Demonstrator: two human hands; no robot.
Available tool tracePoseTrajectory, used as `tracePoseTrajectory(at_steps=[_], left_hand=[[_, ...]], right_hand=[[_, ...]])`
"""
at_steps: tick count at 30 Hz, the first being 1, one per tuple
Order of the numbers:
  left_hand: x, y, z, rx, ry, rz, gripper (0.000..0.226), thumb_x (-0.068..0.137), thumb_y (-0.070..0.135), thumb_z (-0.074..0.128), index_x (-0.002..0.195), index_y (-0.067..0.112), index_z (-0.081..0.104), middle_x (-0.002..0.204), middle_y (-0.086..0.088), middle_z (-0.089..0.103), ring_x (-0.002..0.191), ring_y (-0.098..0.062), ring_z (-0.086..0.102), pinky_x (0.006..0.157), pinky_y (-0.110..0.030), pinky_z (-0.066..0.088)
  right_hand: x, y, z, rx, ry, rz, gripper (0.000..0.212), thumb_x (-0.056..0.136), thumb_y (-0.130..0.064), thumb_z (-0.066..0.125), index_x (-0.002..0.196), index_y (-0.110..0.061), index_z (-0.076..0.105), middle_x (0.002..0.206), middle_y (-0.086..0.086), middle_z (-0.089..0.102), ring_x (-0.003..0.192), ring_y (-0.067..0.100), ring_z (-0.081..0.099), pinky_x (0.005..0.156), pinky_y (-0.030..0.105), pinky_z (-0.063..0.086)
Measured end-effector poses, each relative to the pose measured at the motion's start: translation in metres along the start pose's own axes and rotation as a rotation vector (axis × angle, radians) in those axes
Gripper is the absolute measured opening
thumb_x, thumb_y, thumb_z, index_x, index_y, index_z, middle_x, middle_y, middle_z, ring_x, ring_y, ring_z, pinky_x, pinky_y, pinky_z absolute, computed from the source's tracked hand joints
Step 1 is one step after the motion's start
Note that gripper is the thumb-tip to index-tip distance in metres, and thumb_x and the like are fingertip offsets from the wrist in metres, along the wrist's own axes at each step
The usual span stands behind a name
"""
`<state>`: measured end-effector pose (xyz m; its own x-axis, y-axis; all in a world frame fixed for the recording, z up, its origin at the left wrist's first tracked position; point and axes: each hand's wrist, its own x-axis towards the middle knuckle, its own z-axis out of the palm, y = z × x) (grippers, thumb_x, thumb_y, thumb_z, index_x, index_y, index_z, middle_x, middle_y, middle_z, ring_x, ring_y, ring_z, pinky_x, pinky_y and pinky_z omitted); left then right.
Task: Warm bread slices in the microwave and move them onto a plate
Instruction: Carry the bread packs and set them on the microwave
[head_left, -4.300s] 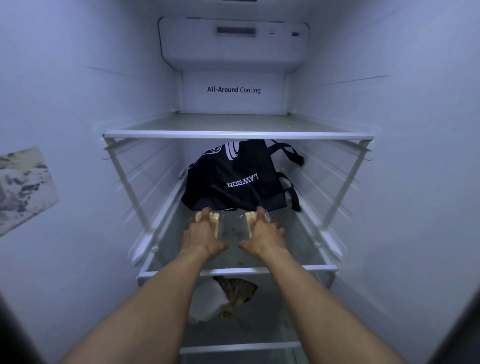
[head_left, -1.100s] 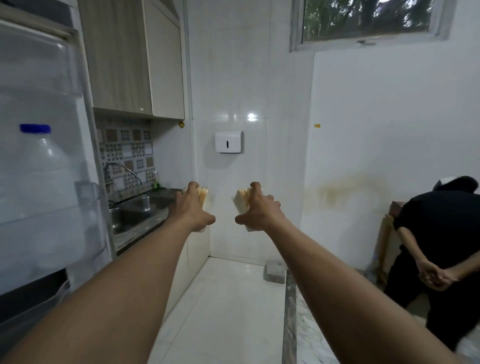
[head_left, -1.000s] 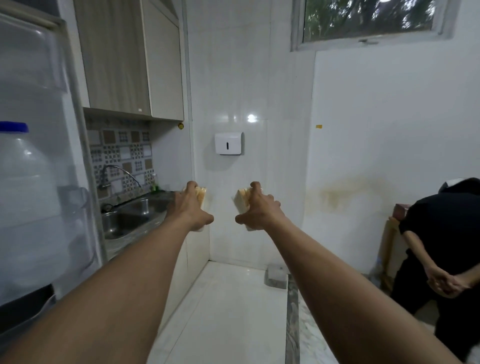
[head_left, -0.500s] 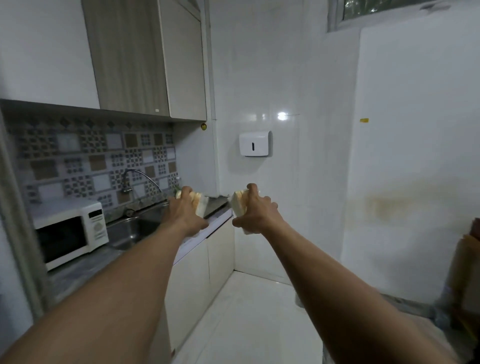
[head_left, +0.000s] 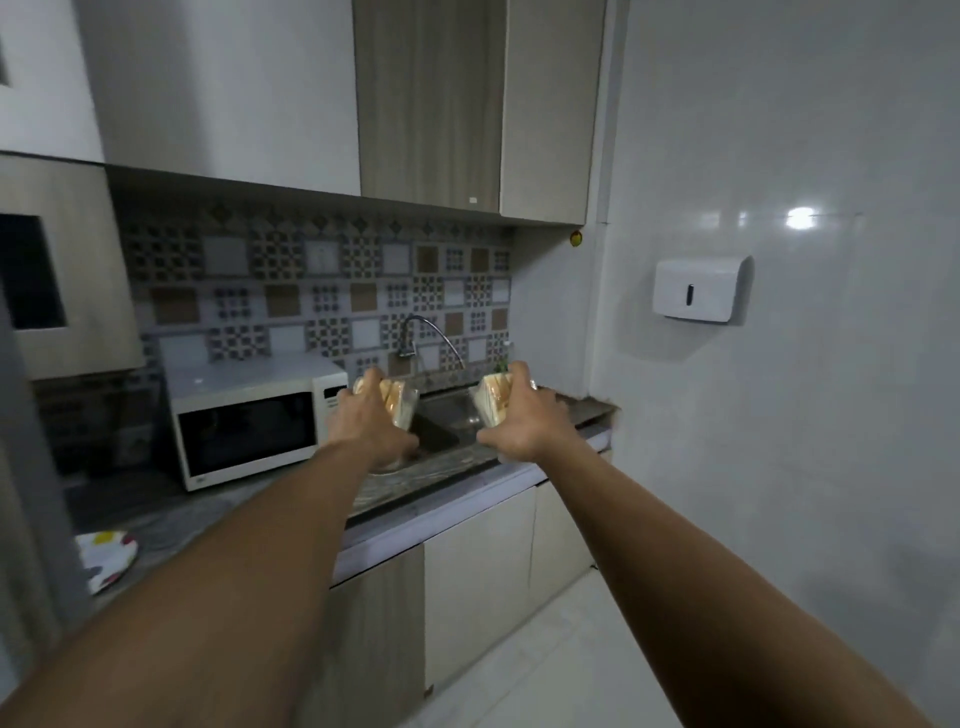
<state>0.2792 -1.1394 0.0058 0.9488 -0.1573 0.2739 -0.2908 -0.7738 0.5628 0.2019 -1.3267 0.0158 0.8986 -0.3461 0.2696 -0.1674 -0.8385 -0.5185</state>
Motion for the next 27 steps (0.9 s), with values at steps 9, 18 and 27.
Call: tracePoseTrajectory(at_steps=[9,18,27], left_hand=[[0.099,-0.057,0.008,0.078,0.099,-0.139,0.091,0.061,0.032,0.085,0.134,0.033,0.029,0.119,-0.012,0.049,0.103,-0.038,0.055,0.091,-0.05,0.051],[0.214,-0.116,-0.003,0.108,0.194,-0.225,0.094,0.066,0.029,0.086,0.14,0.03,0.028,0.129,-0.015,0.044,0.106,-0.036,0.055,0.086,-0.042,0.05],[0.321,-0.177,0.008,0.151,0.232,-0.322,0.096,0.067,0.028,0.087,0.142,0.03,0.026,0.131,-0.016,0.044,0.112,-0.038,0.053,0.088,-0.044,0.05]], right_hand=[[0.124,-0.028,0.086,0.066,-0.097,-0.07,0.096,0.079,-0.032,0.082,0.149,-0.03,0.016,0.141,0.018,0.047,0.127,0.04,0.045,0.088,0.042,0.047],[0.255,-0.078,0.156,0.121,-0.138,-0.16,0.092,0.077,-0.032,0.084,0.141,-0.032,0.017,0.124,0.012,0.06,0.104,0.032,0.061,0.081,0.04,0.057],[0.374,-0.123,0.237,0.125,-0.2,-0.25,0.095,0.075,-0.034,0.084,0.141,-0.034,0.016,0.115,0.014,0.059,0.099,0.034,0.062,0.082,0.044,0.058]])
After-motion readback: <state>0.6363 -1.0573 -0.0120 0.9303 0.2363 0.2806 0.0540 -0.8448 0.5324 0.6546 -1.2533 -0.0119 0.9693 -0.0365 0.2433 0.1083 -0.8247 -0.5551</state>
